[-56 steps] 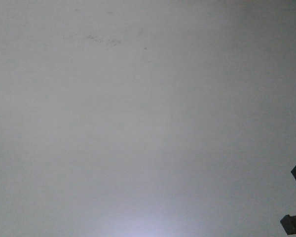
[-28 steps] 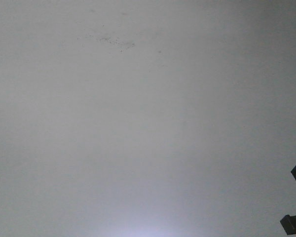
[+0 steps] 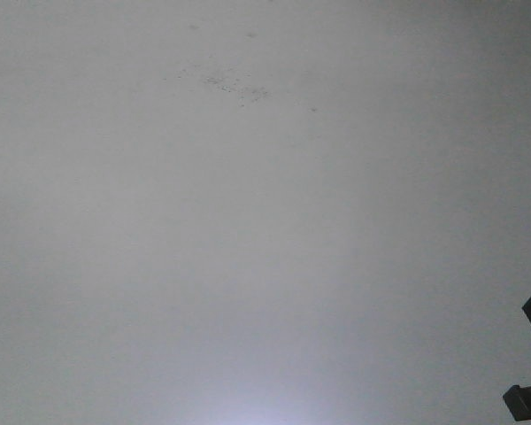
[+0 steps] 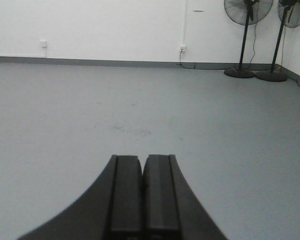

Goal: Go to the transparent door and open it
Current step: 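Drive the base toward the white-framed glass sliding door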

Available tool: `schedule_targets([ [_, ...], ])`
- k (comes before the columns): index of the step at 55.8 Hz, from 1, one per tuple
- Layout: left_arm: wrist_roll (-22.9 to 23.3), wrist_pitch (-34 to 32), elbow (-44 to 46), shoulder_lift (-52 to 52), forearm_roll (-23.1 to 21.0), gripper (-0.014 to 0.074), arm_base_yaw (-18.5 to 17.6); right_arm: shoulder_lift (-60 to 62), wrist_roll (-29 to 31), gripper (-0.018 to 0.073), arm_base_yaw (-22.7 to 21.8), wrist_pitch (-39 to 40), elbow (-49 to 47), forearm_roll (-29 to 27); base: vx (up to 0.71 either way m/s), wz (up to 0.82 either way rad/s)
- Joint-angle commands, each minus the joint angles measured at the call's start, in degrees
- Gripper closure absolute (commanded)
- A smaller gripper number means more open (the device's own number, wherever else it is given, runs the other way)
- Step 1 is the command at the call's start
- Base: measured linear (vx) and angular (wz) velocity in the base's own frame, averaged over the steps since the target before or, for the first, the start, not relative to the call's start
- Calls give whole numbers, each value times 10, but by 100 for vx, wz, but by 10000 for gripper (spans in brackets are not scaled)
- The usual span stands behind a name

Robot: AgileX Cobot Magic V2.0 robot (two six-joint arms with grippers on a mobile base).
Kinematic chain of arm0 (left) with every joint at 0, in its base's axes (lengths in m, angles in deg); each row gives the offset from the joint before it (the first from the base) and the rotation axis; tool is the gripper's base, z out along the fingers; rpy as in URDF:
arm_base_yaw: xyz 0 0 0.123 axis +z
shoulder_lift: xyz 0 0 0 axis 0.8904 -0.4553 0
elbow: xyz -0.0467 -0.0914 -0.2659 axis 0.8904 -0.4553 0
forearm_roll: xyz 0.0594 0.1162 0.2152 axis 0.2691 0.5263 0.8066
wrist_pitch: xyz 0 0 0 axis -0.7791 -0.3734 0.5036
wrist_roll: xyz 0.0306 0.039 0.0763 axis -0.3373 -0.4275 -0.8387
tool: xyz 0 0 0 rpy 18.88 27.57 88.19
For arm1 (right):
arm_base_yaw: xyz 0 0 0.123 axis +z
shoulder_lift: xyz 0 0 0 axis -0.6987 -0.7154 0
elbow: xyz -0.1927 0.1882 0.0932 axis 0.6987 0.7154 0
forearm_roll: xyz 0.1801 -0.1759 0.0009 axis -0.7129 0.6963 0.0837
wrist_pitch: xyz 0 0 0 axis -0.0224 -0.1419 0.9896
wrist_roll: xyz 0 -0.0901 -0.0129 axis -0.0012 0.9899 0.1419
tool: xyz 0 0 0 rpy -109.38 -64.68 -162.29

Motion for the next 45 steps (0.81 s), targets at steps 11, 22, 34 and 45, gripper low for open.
schedule_targets([
  [11,1,-48,11,8,-7,596,-2,9,0,565,-4,46,1,3,33,30],
  [22,1,-48,11,8,-7,596,-2,9,0,565,-4,46,1,3,36,39],
  [34,1,-48,11,8,-7,596,-2,9,0,565,-4,46,1,3,39,37],
  [45,1,-48,11,8,-7,596,-2,9,0,565,-4,46,1,3,44,26],
])
